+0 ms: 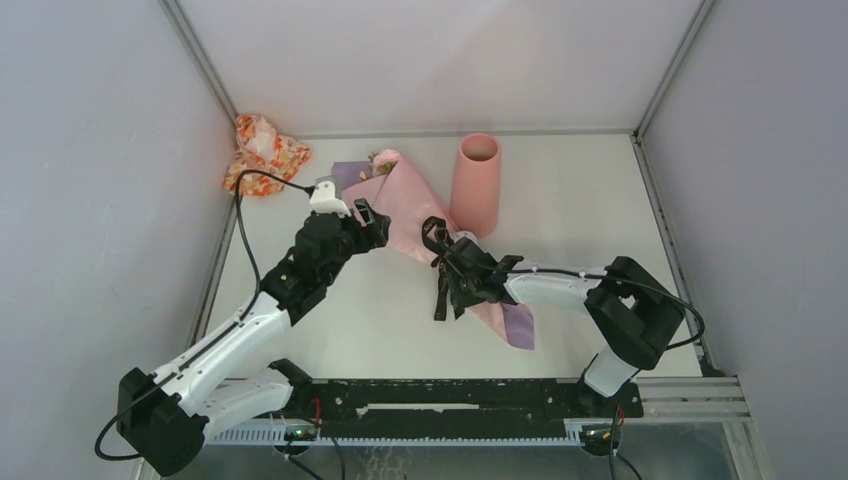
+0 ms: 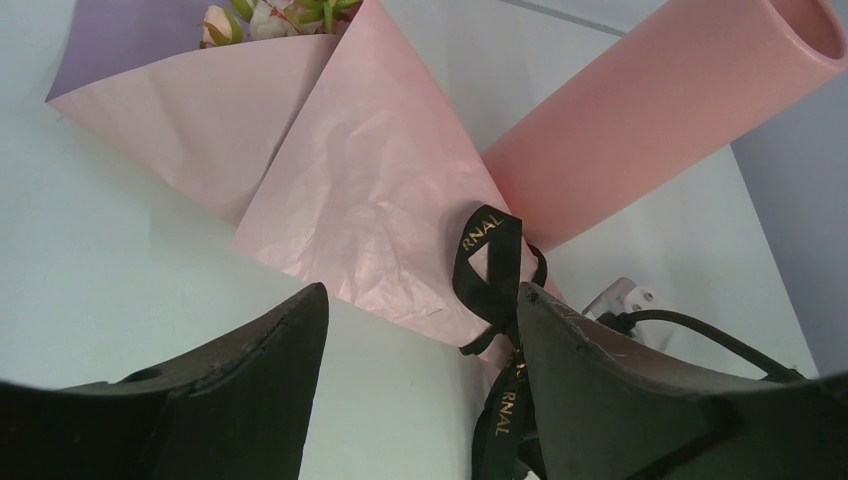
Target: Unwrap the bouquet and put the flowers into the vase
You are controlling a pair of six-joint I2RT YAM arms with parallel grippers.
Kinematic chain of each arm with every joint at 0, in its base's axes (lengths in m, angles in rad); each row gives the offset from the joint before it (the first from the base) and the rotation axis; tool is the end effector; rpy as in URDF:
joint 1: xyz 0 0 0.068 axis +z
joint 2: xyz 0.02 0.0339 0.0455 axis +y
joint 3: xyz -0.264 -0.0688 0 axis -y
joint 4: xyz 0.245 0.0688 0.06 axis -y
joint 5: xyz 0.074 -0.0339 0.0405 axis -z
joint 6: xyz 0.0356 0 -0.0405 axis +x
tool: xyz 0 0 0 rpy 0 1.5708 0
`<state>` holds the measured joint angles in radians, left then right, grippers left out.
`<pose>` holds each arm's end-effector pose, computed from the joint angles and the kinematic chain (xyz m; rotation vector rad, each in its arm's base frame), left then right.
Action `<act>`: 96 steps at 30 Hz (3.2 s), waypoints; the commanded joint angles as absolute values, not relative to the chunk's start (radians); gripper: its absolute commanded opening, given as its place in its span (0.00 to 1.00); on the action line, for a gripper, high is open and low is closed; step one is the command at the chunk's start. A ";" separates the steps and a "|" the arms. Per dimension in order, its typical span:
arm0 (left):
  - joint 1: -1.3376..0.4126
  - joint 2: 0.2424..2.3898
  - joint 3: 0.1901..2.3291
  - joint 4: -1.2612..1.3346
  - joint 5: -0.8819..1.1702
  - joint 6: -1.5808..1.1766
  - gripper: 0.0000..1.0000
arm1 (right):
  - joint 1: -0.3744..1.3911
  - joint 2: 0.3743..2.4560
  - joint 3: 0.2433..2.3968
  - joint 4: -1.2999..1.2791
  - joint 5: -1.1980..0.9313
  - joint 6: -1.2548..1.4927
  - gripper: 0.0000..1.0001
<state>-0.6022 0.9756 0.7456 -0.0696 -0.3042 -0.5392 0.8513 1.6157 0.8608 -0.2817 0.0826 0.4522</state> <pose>0.1934 -0.1200 0.3028 -0.1529 1.8809 -0.5054 0.2046 0.2291 0.1588 -0.4952 2.5995 0.3523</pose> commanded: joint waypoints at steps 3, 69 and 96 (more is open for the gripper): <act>-0.607 0.968 0.752 -0.040 -0.325 -0.520 0.74 | 0.848 1.635 0.866 -0.215 0.076 0.450 0.25; -0.996 1.596 0.891 0.221 -0.059 -0.811 0.57 | 0.496 1.452 1.032 -0.315 -0.177 0.309 0.00; -0.930 1.762 1.017 0.016 -0.164 -0.882 0.54 | 0.486 1.451 1.032 -0.311 -0.210 0.311 0.00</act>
